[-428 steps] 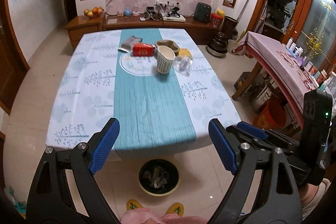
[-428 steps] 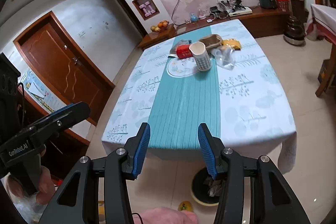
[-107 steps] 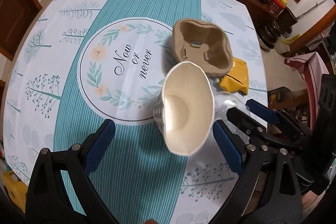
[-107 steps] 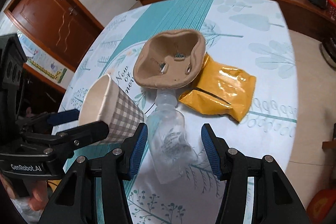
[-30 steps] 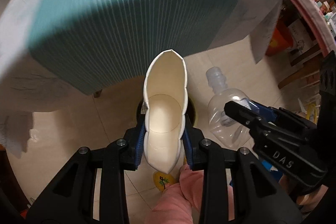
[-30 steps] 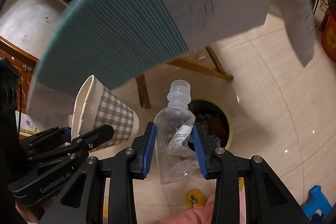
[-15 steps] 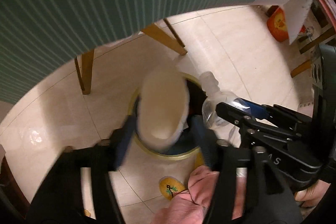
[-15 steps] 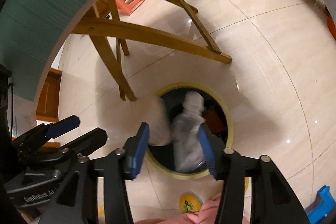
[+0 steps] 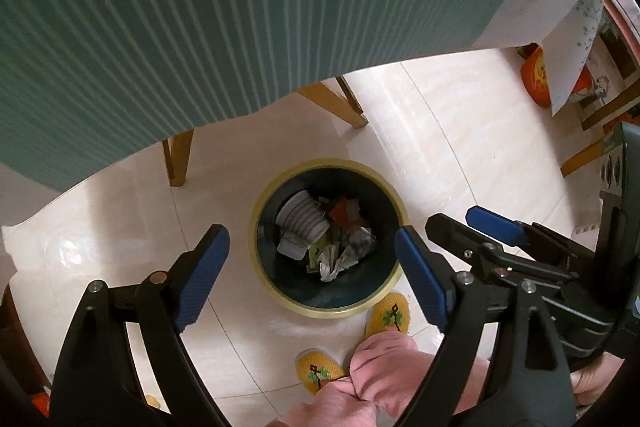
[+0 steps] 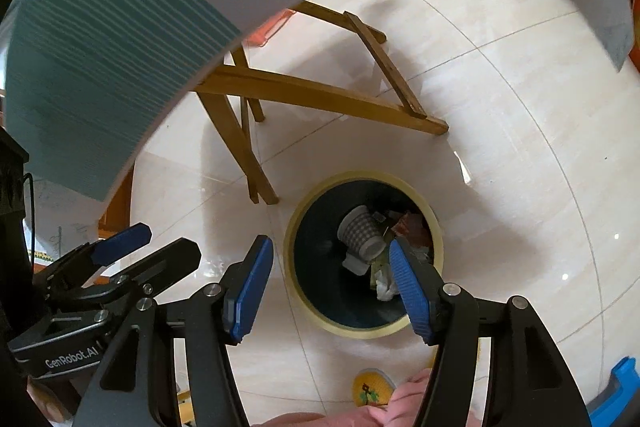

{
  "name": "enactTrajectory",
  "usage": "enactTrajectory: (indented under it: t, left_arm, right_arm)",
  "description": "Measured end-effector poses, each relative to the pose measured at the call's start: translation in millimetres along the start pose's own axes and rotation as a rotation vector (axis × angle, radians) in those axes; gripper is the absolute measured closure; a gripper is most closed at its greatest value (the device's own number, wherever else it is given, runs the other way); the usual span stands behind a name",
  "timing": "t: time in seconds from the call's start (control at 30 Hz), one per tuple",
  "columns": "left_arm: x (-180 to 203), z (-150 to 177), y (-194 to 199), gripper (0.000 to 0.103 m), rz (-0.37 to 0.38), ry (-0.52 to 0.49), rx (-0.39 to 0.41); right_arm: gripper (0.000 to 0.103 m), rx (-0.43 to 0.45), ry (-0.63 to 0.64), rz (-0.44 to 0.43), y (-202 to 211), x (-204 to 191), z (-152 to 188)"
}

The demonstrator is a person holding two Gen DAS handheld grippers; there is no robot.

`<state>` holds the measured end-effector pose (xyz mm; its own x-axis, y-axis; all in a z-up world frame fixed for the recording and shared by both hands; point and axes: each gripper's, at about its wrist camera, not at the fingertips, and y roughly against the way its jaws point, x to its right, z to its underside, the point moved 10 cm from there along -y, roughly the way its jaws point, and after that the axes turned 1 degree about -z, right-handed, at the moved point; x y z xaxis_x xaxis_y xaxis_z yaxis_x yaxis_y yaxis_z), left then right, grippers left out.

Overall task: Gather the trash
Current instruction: 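Raise both tools back above the table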

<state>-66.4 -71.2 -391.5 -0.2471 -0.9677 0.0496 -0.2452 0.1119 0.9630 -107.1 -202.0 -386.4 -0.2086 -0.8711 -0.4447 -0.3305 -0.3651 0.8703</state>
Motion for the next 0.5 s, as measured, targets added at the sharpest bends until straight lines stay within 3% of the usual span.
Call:
enactTrajectory:
  t: [0.2,0.5]
  left_arm:
    - [7,6,46,0.020,0.014,0.023,-0.007]
    - [21,-1,159,0.020,0.040,-0.020,0.033]
  right_arm:
    - [0.041,0.015,0.025,-0.003,56,-24,1]
    - [0.041,0.080,0.060,0.000,165,-78,-10]
